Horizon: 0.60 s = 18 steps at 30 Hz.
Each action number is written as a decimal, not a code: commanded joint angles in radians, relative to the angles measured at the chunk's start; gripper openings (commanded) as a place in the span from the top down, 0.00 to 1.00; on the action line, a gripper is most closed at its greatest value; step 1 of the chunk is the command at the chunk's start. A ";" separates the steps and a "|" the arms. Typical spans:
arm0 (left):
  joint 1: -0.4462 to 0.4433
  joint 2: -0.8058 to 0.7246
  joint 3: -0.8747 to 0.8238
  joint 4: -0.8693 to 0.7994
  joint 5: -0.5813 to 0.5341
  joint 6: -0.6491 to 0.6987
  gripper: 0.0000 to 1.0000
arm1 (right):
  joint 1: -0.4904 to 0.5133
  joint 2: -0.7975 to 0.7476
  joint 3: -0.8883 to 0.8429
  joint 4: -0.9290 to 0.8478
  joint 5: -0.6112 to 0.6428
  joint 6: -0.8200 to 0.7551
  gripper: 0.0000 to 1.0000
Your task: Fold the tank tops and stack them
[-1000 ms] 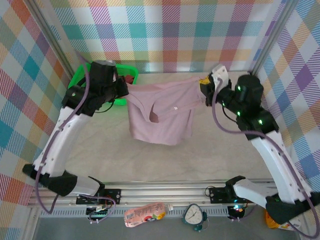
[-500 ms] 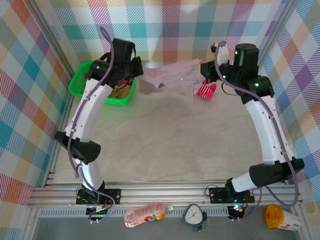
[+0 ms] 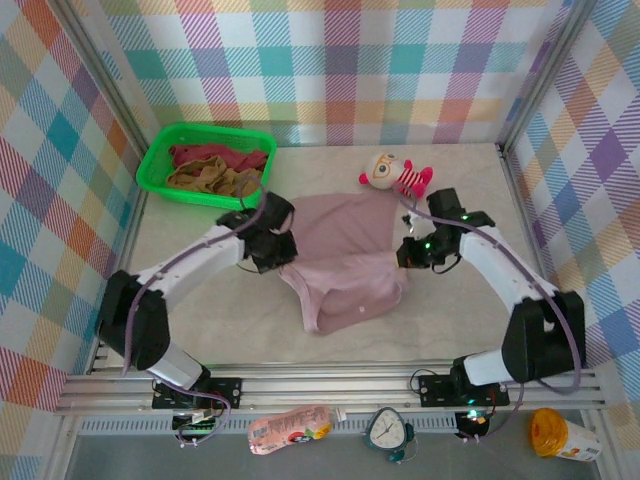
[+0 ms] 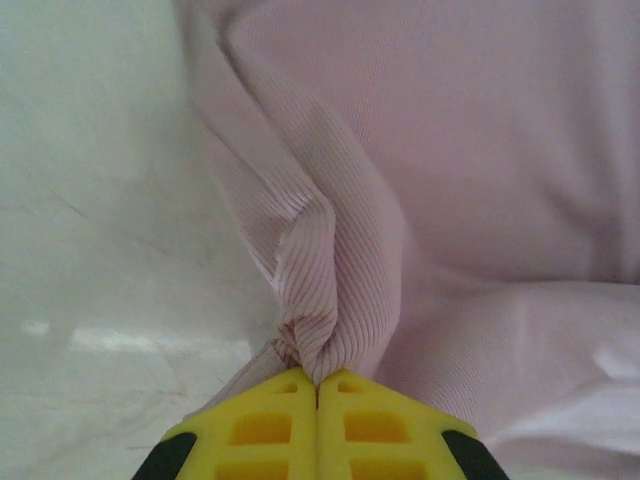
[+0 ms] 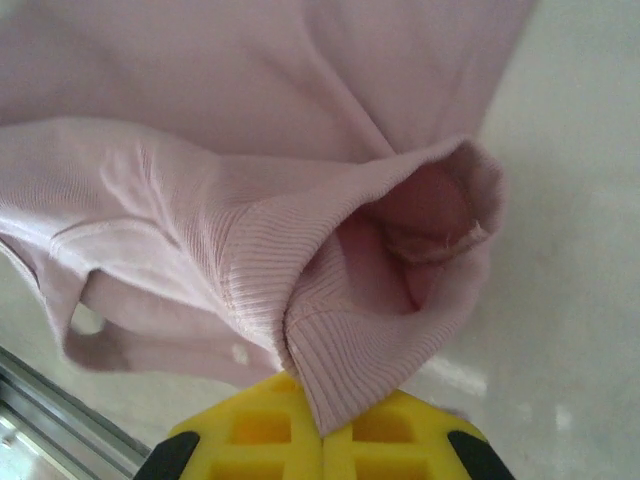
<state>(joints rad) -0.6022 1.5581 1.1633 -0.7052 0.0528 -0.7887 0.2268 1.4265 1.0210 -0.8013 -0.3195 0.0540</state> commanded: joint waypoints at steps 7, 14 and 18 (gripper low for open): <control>-0.095 0.035 -0.096 0.050 -0.071 -0.119 0.81 | -0.020 0.042 -0.069 0.059 0.117 0.014 0.89; -0.057 0.086 0.180 -0.176 -0.119 0.191 0.45 | -0.019 -0.029 -0.049 0.010 0.165 0.033 0.65; 0.048 0.158 0.269 -0.098 -0.088 0.284 0.41 | -0.020 -0.134 -0.086 0.025 0.069 0.144 0.56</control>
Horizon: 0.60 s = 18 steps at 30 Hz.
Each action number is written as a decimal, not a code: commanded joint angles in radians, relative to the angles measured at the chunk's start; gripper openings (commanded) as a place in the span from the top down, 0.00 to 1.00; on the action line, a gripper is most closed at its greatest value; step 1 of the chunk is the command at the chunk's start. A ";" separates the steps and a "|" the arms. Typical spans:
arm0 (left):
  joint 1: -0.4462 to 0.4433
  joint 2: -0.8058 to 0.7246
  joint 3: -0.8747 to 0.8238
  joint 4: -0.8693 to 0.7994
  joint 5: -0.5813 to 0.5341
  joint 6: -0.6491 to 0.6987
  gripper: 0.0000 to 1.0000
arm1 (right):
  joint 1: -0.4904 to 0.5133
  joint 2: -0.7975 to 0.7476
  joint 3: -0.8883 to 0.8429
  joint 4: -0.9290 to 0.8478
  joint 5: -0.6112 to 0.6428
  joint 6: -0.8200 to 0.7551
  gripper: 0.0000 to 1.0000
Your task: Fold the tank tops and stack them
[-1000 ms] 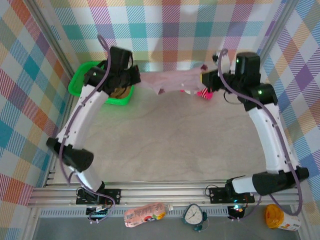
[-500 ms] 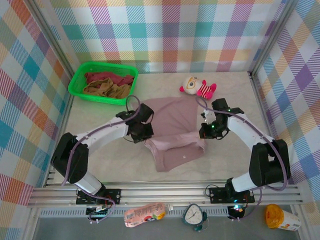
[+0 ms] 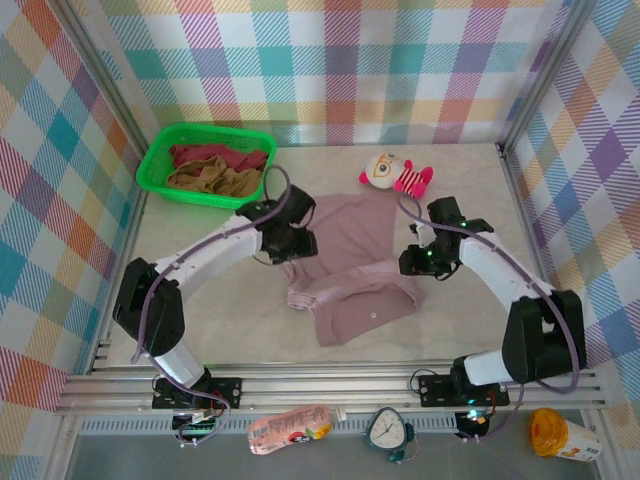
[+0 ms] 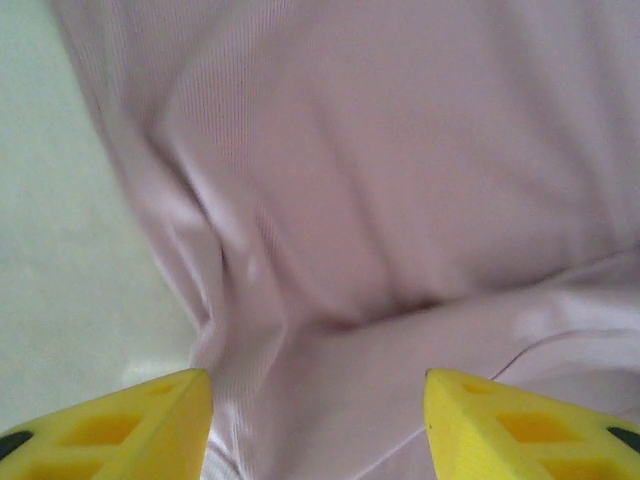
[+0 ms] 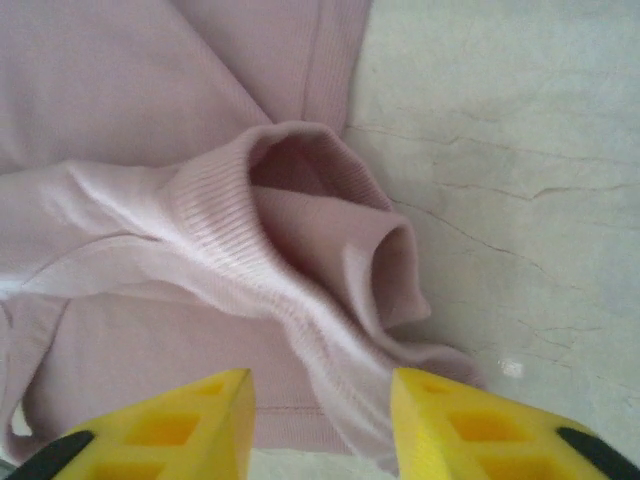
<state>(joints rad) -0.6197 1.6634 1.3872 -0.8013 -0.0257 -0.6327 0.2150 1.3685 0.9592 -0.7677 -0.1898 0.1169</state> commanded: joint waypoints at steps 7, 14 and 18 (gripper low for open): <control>0.137 0.383 0.313 0.047 0.008 0.266 0.41 | 0.048 -0.092 -0.183 0.241 -0.207 0.268 0.53; 0.143 0.503 0.264 0.055 0.053 0.260 0.45 | 0.072 0.030 -0.226 0.358 -0.168 0.298 0.51; 0.130 0.422 0.082 0.079 0.080 0.199 0.46 | 0.072 0.126 -0.181 0.329 -0.108 0.246 0.53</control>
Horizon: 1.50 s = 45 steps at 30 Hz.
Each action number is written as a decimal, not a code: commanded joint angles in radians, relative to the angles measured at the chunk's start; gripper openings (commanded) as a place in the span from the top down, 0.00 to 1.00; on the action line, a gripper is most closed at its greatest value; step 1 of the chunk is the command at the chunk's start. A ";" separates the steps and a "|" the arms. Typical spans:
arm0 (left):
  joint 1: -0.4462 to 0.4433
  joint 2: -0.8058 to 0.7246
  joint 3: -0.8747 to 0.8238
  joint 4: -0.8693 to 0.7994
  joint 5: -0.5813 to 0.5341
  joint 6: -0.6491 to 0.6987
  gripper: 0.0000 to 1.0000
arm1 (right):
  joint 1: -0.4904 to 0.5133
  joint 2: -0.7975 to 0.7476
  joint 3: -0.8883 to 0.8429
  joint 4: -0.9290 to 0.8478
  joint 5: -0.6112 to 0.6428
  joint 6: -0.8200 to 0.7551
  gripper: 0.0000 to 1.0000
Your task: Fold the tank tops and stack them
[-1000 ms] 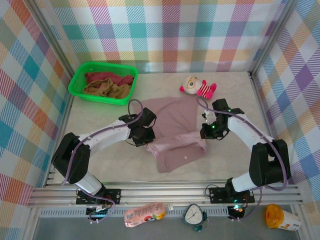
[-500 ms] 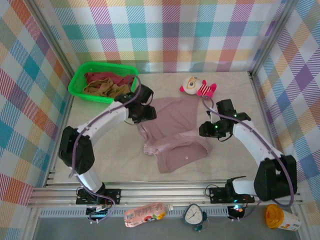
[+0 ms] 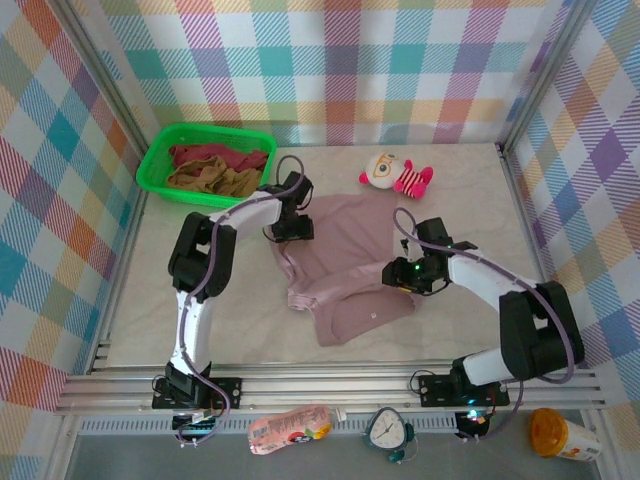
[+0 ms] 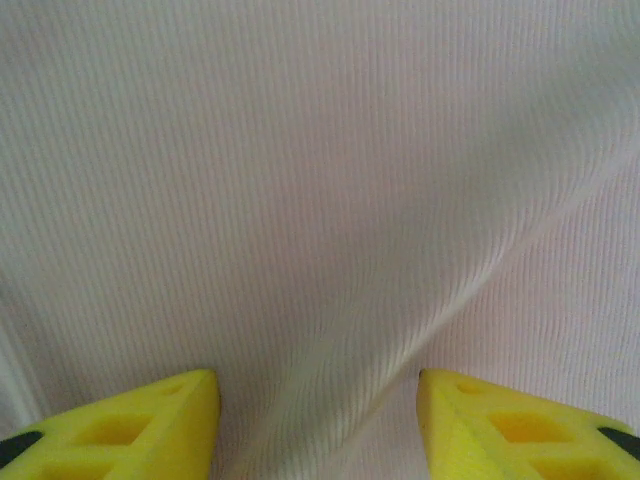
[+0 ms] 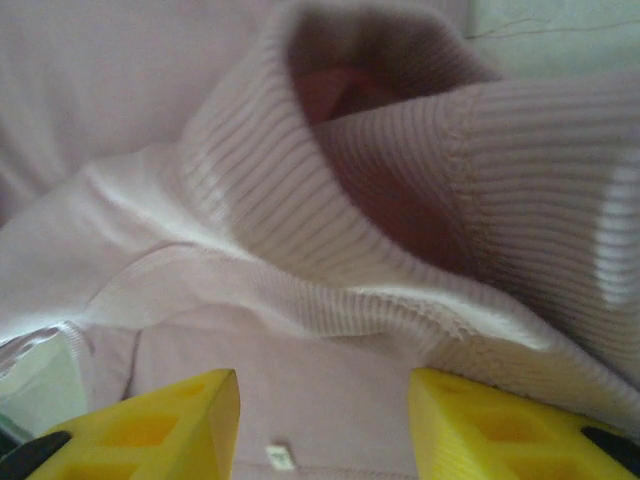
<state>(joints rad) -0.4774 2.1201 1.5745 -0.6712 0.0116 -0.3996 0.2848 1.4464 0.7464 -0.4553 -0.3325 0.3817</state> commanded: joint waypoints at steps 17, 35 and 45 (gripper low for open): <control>-0.461 -0.258 -0.430 0.338 0.233 -0.732 0.46 | 0.072 0.642 0.727 -0.122 0.059 -0.260 0.63; 0.011 -0.388 -0.373 -0.026 0.165 -0.202 0.43 | 0.184 0.116 0.199 0.061 -0.068 0.049 0.46; -0.036 -0.273 -0.458 0.091 0.237 -0.281 0.46 | 0.163 0.306 0.255 0.011 0.064 -0.109 0.46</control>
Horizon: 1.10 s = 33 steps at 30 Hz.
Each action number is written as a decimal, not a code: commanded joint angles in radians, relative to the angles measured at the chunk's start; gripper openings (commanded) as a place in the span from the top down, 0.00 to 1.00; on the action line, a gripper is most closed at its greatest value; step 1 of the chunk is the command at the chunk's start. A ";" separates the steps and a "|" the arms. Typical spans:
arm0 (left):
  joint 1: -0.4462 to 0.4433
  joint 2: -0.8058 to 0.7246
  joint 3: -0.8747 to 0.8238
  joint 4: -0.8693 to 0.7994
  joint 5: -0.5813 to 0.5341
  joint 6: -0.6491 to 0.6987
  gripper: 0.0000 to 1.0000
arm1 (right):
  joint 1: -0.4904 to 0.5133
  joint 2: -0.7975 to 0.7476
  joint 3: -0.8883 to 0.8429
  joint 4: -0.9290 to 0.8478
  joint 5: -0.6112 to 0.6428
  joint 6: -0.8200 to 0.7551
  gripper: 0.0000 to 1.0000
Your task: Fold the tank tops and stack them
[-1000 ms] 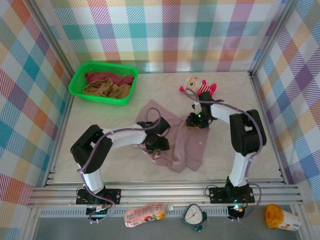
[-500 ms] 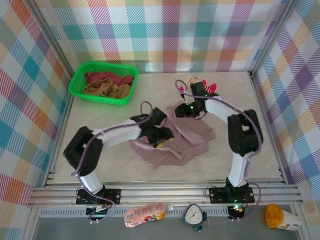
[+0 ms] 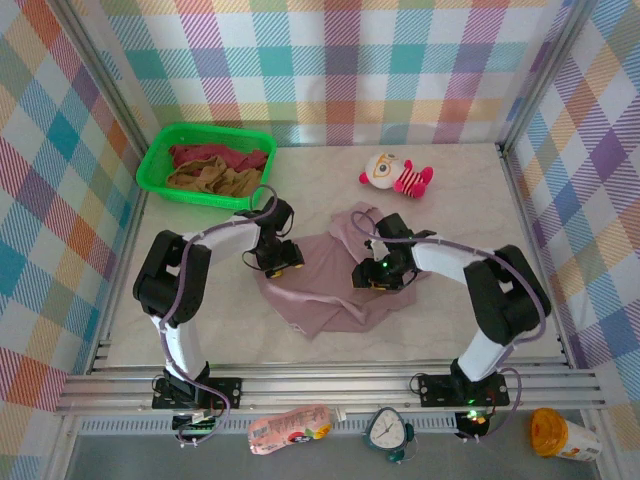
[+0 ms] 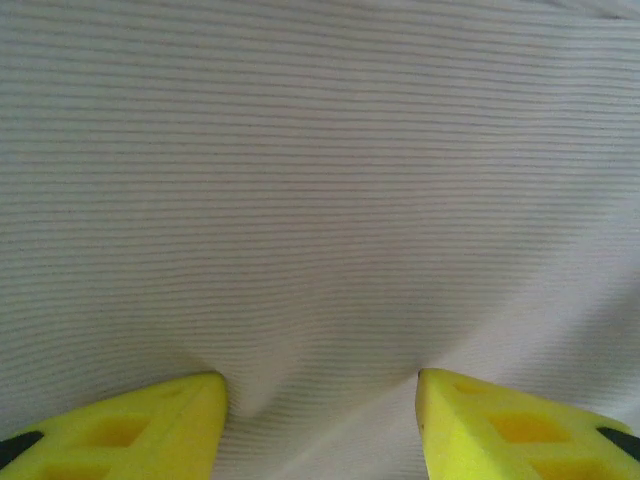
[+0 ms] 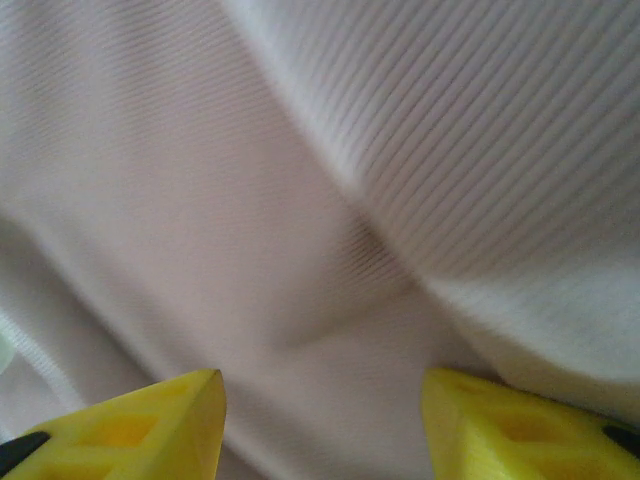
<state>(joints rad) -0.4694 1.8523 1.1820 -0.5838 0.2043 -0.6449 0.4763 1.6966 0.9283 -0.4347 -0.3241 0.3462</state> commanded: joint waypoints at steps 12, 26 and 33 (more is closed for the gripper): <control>-0.332 -0.025 -0.094 0.242 0.104 -0.428 0.44 | -0.082 0.376 0.514 -0.087 0.029 -0.343 0.47; -0.196 -0.331 -0.239 -0.159 -0.090 -0.245 0.43 | -0.067 -0.075 0.162 -0.050 -0.008 -0.172 0.44; -0.116 -0.311 -0.351 -0.051 0.004 -0.155 0.48 | -0.034 -0.336 -0.070 -0.208 0.065 -0.016 0.43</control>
<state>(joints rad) -0.5850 1.5215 0.8402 -0.6544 0.1608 -0.8589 0.4366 1.4158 0.9092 -0.5503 -0.2882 0.2337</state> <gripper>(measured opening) 0.528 0.570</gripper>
